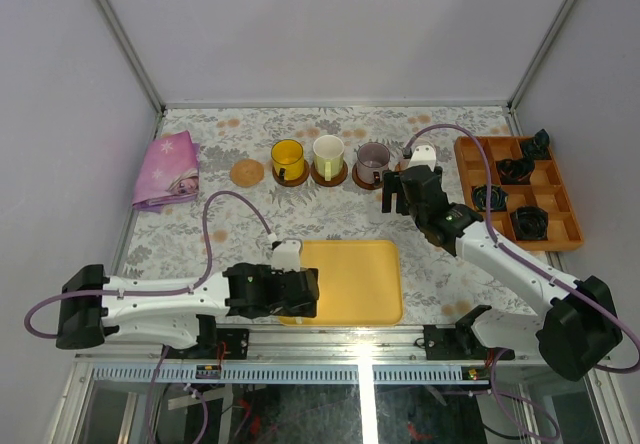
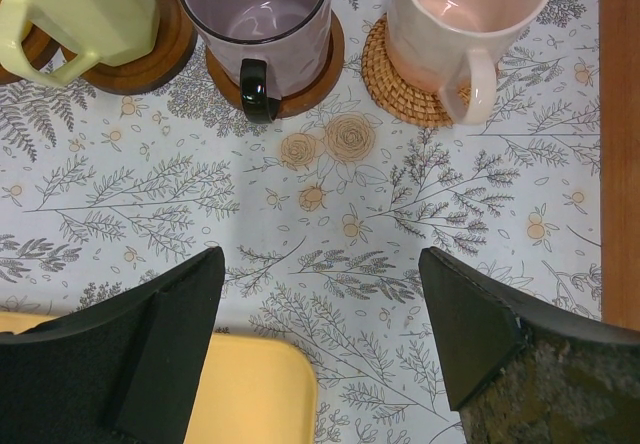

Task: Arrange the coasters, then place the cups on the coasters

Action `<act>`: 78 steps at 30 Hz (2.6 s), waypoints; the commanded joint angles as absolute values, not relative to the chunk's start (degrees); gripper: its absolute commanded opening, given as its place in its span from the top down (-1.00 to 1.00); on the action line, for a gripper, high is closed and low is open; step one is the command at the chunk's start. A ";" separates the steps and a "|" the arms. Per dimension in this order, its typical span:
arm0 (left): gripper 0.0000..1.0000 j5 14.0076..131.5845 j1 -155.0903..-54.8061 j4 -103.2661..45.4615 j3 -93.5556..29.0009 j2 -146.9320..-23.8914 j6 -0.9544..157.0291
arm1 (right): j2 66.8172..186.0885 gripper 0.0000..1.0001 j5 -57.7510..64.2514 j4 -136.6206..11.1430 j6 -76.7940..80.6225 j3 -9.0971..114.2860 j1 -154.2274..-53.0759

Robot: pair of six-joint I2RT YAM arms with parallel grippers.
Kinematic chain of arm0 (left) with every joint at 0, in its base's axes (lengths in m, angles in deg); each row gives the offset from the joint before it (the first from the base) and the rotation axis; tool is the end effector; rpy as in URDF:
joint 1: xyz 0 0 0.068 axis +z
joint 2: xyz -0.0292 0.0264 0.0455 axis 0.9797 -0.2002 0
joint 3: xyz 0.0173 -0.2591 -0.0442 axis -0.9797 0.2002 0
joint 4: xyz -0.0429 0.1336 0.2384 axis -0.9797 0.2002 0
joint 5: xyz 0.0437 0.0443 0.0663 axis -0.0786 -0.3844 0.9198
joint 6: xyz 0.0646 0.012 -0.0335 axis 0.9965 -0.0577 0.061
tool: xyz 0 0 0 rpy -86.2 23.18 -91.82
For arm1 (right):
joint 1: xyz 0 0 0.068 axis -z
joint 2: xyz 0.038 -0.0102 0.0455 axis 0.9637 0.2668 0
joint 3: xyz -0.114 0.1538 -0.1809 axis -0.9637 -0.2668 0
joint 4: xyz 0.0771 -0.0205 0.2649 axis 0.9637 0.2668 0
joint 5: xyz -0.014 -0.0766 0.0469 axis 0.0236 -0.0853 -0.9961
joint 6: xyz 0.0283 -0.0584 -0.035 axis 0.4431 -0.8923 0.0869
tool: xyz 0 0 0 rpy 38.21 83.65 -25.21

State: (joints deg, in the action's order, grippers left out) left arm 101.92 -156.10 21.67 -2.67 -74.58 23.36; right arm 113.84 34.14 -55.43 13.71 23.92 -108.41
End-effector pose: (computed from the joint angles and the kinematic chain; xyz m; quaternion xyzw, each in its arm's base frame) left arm 0.0683 -0.2097 0.1769 0.0656 0.9675 -0.1032 0.2212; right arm 0.2671 0.1501 0.2459 -0.0117 0.8517 0.0625 0.5201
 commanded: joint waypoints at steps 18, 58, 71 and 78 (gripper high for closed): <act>0.25 108.71 -156.49 13.75 -0.76 -77.96 28.67 | 114.54 -0.73 32.63 -57.05 14.51 24.27 -108.10; 1.00 111.57 -117.38 -2.85 -2.97 -59.93 62.76 | 121.35 0.84 22.60 -59.54 13.82 20.39 -108.19; 1.00 85.97 -90.17 -16.02 -12.35 -82.86 73.04 | 119.17 0.84 23.71 -59.26 13.20 19.94 -108.19; 1.00 83.76 -87.09 -18.98 -18.83 -93.02 76.01 | 118.25 0.83 24.98 -59.01 12.73 20.29 -108.19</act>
